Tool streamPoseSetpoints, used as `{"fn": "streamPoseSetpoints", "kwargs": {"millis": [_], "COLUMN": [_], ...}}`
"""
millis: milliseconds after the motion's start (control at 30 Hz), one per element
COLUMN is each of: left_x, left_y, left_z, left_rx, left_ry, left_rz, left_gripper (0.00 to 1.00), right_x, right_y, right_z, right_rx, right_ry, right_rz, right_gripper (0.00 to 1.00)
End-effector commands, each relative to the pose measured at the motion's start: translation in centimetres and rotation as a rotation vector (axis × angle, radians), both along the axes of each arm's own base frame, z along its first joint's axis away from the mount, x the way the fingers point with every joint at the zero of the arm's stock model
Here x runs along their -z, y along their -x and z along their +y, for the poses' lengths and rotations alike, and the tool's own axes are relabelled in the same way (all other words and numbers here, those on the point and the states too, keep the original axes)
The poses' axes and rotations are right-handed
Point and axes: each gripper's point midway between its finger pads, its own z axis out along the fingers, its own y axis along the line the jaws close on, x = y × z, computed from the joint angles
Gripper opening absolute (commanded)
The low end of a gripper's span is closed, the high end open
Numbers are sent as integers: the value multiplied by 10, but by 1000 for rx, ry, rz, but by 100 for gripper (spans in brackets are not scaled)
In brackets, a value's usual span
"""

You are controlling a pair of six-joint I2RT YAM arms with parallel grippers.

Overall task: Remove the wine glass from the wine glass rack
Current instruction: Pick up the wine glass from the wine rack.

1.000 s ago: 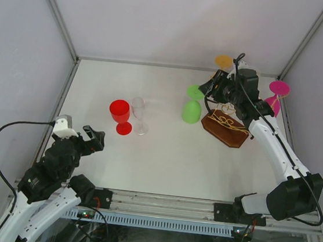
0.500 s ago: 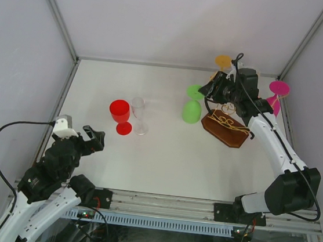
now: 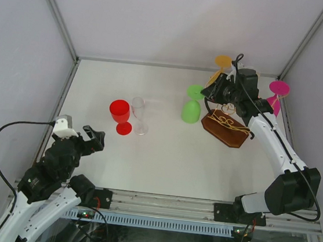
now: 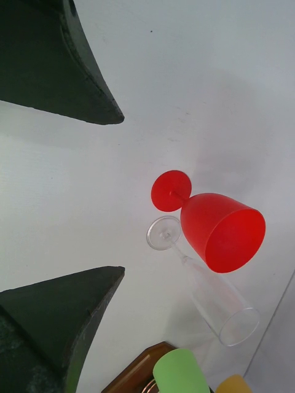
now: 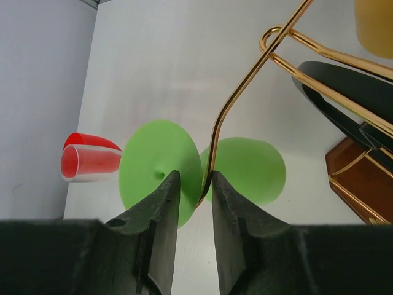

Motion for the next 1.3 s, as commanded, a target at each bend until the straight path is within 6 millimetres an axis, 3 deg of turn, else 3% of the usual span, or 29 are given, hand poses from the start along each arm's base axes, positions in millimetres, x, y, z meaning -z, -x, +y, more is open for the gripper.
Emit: {"fn": "streamPoseSetpoints", "kwargs": {"millis": [0,100,567,667,967,1267], "left_x": [1,1,3,3,2,2], "left_y": [-4,-4,-5,-5,-5,-5], "left_z": [-3,-3,-4,-4,-3,-2], "left_rx": [-5,-7,-5,-5,-9,-11], "left_ry": [10,10,3,1,3,5], "left_rz": [-1,0,12,14,9,7], "left_gripper": [100,100,100,100,100,100], "right_x": [-28,-29,-46,-49,-83,-95], "right_y": [-3,-3,3,5,11,12], "right_z": [-2,-3,-8,-7,8,14], "right_rx": [4,7,30,29,-9,-4], "right_ry": [-12,-10,-21,-32,-183,-283], "right_rz": [-73,-78,-114,-117,-157,-152], "right_gripper": [24,17,9,3,0,0]}}
